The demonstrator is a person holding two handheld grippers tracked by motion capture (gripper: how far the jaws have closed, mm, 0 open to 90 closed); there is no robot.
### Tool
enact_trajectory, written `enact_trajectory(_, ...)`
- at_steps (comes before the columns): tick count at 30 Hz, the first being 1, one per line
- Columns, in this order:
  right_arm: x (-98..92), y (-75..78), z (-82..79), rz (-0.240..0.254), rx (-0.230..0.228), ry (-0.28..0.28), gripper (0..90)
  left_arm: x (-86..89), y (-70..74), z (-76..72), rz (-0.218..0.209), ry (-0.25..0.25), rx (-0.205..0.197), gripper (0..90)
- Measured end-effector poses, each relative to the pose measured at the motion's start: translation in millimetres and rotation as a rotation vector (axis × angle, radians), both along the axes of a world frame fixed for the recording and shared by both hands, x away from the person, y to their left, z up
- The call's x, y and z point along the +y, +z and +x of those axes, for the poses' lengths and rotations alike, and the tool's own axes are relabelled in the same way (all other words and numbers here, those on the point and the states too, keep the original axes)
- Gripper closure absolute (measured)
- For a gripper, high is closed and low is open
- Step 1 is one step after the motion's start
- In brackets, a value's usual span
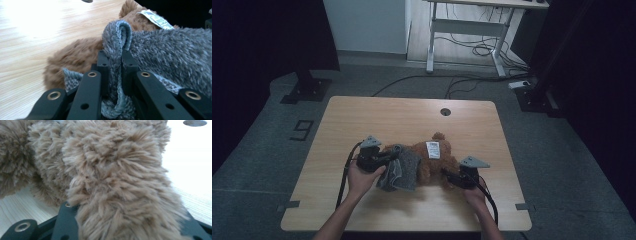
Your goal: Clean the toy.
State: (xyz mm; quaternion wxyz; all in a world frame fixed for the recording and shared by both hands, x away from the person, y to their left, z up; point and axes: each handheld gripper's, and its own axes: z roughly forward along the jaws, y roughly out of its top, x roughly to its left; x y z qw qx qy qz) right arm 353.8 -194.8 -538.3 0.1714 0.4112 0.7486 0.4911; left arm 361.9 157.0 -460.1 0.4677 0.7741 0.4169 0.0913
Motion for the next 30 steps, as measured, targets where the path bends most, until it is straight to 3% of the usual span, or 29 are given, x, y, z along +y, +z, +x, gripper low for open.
enact_trajectory(9,0.1,-0.2,-0.1,0.002,0.000,-0.002,53.3,31.7,-11.8,-10.2,-0.035,0.055,0.018,79.9)
enact_trajectory(13,0.2,-0.5,0.1,0.006,0.002,-0.009,53.4,42.9,-16.4,-12.0,-0.004,0.095,0.022,80.2)
enact_trajectory(17,-0.3,-0.7,0.9,0.011,0.007,-0.016,53.6,43.3,-5.9,-11.6,-0.061,0.100,0.002,80.5)
enact_trajectory(20,-0.3,-1.0,1.4,0.020,0.010,-0.021,53.7,19.7,16.5,-10.5,-0.064,0.063,-0.057,80.5)
enact_trajectory(23,0.9,-0.6,0.6,0.016,0.007,-0.026,53.8,-21.2,40.5,-7.7,-0.022,-0.003,-0.121,80.4)
enact_trajectory(27,0.8,-0.2,0.0,0.012,0.007,-0.025,53.8,-84.1,61.2,-1.4,0.013,-0.104,-0.152,80.5)
enact_trajectory(30,0.4,-0.4,0.6,0.014,0.007,-0.025,53.8,-126.0,66.6,4.5,0.016,-0.163,-0.143,80.4)
